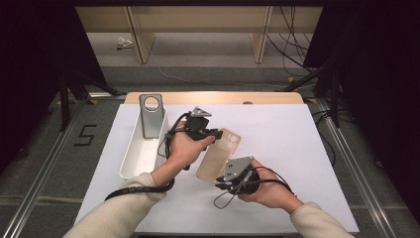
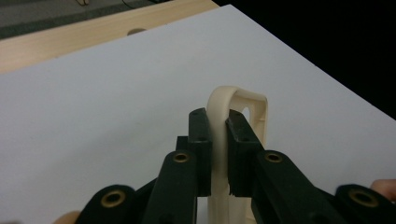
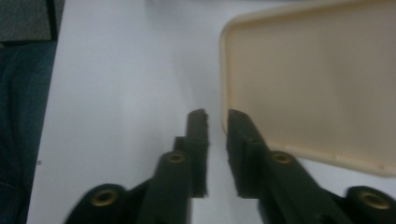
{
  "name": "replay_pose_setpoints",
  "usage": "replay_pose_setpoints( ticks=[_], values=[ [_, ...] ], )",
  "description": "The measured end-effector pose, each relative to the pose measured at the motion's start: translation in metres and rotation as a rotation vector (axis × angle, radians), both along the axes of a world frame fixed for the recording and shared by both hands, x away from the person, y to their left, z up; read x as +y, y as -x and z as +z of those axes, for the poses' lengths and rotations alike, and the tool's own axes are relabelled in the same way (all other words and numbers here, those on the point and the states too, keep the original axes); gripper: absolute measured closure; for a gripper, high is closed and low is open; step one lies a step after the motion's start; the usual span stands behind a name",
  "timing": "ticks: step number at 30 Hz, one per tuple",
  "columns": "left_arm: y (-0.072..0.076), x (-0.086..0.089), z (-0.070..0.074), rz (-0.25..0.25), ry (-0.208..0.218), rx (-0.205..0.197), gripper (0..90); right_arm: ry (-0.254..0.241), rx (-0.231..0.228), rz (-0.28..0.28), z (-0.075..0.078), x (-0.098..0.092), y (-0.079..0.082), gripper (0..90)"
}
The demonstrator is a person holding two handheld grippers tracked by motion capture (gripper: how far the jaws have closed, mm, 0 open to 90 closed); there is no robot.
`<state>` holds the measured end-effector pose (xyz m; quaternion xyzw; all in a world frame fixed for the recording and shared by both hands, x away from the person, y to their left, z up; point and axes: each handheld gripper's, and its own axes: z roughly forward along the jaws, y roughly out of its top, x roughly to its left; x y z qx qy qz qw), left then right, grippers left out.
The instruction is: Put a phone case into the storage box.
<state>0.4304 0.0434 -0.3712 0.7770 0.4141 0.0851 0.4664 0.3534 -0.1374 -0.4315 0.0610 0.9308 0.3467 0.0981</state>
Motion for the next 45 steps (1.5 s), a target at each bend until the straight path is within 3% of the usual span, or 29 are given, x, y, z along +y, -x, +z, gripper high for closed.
replay_pose_setpoints(
  ticks=[3, 10, 19, 34, 45],
  values=[
    [-0.001, 0.007, 0.002, 0.008, 0.024, -0.039, 82.0, -0.051, 0.002, -0.048, 0.002, -0.005, -0.002, 58.4],
    [-0.001, 0.027, 0.007, 0.029, 0.056, -0.115, 81.9, -0.126, 0.007, -0.143, 0.007, -0.014, -0.007, 36.7],
    [0.0, 0.051, 0.01, 0.043, 0.081, -0.158, 81.8, -0.195, 0.034, -0.238, 0.01, -0.027, -0.012, 23.3],
    [0.0, 0.076, 0.017, 0.043, 0.12, -0.203, 81.8, -0.252, 0.021, -0.361, 0.01, -0.051, -0.015, 17.2],
    [0.0, 0.085, 0.024, 0.051, 0.135, -0.225, 81.8, -0.289, 0.02, -0.418, 0.011, -0.065, -0.015, 16.7]
  ],
)
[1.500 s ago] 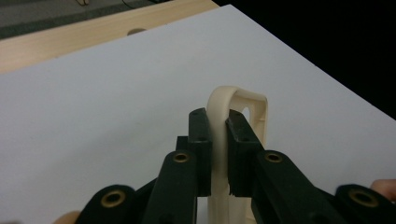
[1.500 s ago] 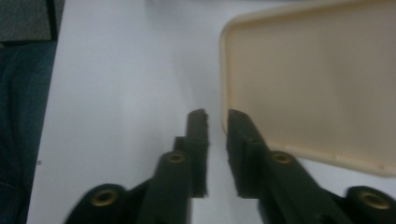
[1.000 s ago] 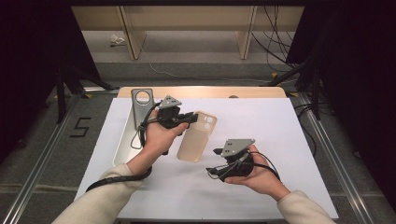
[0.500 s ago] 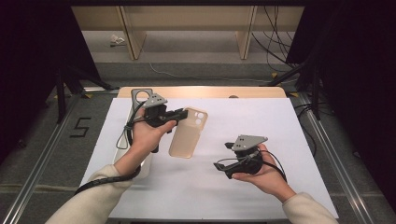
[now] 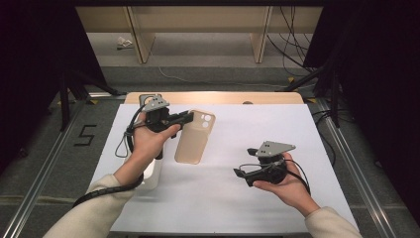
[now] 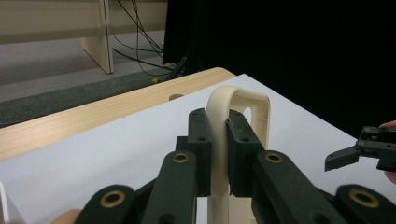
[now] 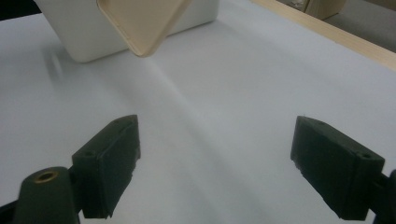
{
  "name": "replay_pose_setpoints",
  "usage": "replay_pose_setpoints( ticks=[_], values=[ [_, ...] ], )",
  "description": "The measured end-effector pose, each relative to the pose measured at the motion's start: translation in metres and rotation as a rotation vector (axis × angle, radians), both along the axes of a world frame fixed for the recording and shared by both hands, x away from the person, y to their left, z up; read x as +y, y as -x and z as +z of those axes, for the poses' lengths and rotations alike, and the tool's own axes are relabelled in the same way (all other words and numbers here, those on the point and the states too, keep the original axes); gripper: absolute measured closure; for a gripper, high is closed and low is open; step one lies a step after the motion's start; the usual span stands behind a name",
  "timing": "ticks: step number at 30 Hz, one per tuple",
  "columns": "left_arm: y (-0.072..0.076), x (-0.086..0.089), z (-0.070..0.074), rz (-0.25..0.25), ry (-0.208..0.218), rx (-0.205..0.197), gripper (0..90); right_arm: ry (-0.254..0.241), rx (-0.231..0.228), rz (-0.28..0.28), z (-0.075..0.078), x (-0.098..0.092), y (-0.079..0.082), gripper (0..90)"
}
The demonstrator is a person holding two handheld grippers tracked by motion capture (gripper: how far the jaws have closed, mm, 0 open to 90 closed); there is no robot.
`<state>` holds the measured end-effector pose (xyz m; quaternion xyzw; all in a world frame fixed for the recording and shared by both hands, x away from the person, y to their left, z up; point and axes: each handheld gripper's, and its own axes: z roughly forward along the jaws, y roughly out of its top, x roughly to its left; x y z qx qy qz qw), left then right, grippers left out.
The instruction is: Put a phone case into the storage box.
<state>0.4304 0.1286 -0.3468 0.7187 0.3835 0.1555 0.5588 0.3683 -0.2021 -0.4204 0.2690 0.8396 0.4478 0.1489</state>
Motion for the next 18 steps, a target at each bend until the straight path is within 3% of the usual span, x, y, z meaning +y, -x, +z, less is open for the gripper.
replay_pose_setpoints(
  ticks=[18],
  values=[
    [-0.003, 0.015, 0.01, 0.009, 0.016, -0.029, 81.7, -0.038, -0.007, -0.066, 0.003, -0.022, 0.003, 16.6]
  ],
)
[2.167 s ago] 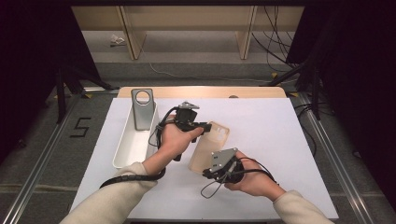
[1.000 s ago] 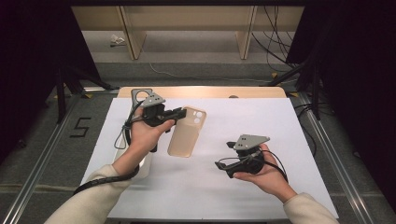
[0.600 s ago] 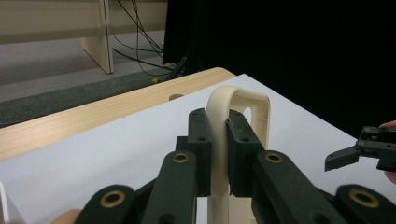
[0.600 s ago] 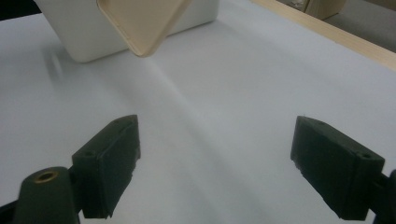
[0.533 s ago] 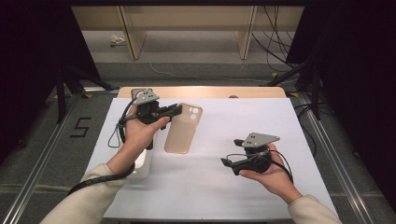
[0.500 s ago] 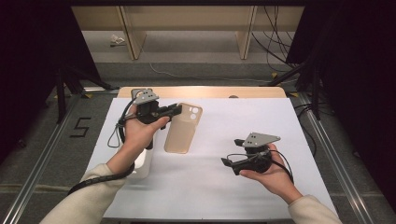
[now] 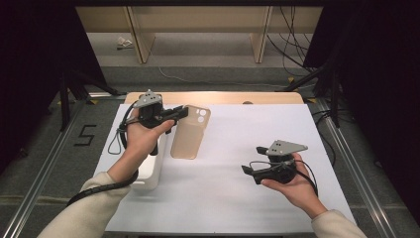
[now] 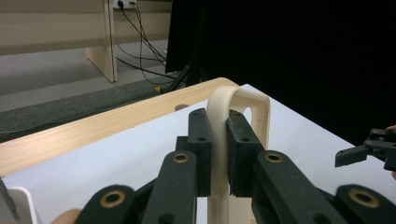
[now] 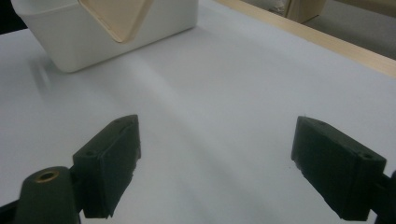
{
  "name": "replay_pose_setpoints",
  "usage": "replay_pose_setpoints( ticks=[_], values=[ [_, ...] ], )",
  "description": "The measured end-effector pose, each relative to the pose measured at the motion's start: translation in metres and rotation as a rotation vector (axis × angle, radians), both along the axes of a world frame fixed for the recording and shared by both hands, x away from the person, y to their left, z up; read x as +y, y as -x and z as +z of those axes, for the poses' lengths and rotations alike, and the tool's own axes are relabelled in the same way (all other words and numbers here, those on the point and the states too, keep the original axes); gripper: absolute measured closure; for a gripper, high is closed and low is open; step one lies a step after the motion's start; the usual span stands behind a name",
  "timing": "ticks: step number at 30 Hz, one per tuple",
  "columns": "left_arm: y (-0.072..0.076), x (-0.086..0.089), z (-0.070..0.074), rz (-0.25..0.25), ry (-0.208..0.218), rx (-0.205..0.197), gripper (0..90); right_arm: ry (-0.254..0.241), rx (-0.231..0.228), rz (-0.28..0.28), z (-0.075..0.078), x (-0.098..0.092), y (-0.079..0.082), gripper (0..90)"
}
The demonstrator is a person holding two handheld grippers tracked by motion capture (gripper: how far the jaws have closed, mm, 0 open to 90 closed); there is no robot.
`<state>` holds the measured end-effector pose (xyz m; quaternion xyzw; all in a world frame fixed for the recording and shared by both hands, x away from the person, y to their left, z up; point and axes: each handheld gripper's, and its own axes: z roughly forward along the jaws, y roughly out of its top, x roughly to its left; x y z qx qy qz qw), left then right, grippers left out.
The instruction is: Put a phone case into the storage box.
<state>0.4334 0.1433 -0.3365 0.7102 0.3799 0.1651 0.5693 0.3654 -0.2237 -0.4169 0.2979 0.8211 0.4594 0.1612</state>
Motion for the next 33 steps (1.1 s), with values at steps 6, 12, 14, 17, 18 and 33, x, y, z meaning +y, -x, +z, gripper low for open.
replay_pose_setpoints(
  ticks=[6, 12, 14, 17, 18, 33],
  values=[
    [0.0, 0.007, 0.003, 0.008, 0.009, -0.006, 81.8, -0.008, -0.009, -0.02, 0.002, -0.005, 0.002, 16.7],
    [-0.001, 0.017, 0.008, 0.021, 0.016, -0.016, 81.8, -0.016, -0.011, -0.037, 0.003, -0.01, 0.003, 16.7],
    [-0.001, 0.021, 0.01, 0.027, 0.019, -0.02, 81.8, -0.021, -0.012, -0.045, 0.003, -0.012, 0.003, 16.7],
    [-0.002, 0.027, 0.012, 0.035, 0.018, -0.024, 81.8, -0.028, -0.017, -0.054, 0.004, -0.015, 0.002, 16.7],
    [-0.002, 0.029, 0.013, 0.04, 0.021, -0.024, 81.8, -0.028, -0.017, -0.056, 0.004, -0.016, 0.002, 16.7],
    [-0.006, 0.046, 0.017, 0.071, 0.023, -0.036, 81.8, -0.039, -0.018, -0.082, 0.004, -0.023, 0.006, 16.7]
  ],
)
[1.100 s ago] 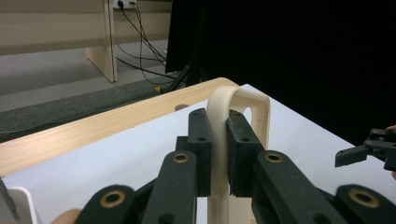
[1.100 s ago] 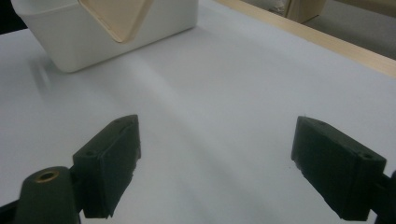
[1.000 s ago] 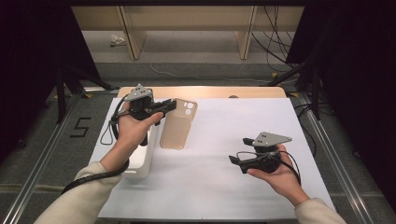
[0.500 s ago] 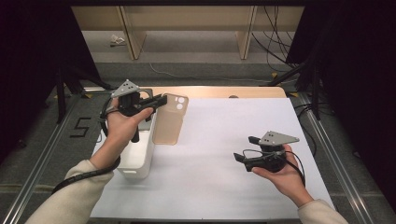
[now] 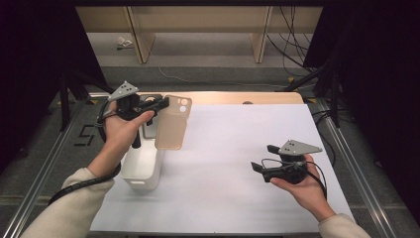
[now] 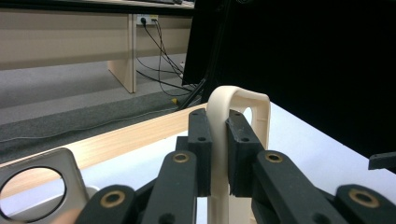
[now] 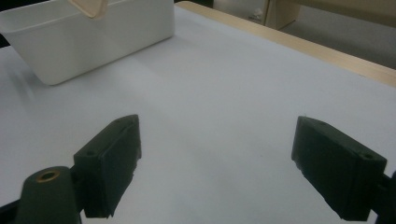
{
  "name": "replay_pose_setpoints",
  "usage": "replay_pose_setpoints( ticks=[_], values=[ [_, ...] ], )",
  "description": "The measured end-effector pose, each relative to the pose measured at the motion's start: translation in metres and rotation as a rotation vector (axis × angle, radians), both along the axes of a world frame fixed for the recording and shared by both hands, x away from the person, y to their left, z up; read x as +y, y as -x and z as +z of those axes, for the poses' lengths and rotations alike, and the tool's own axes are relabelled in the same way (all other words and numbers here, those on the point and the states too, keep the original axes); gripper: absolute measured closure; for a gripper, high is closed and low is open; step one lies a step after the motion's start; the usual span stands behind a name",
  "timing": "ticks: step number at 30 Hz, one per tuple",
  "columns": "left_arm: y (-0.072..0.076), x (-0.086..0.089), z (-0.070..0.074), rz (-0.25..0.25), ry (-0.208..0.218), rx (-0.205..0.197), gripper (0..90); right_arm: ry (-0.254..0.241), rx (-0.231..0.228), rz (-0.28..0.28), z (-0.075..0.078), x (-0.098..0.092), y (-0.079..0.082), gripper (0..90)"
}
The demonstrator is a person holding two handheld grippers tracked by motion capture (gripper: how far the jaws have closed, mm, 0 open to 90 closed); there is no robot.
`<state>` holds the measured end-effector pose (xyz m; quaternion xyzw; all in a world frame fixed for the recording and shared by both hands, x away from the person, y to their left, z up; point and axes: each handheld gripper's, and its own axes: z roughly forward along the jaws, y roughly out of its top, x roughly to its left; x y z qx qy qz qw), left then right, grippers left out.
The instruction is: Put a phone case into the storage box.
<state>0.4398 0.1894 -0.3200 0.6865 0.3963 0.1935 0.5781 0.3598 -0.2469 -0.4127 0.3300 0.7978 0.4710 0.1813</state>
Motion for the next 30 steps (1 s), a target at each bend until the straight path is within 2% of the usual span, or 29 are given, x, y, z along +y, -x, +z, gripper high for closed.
replay_pose_setpoints(
  ticks=[30],
  values=[
    [-0.013, 0.036, 0.0, 0.062, 0.004, -0.005, 81.7, -0.011, 0.004, -0.016, 0.001, -0.004, 0.002, 16.6]
  ],
)
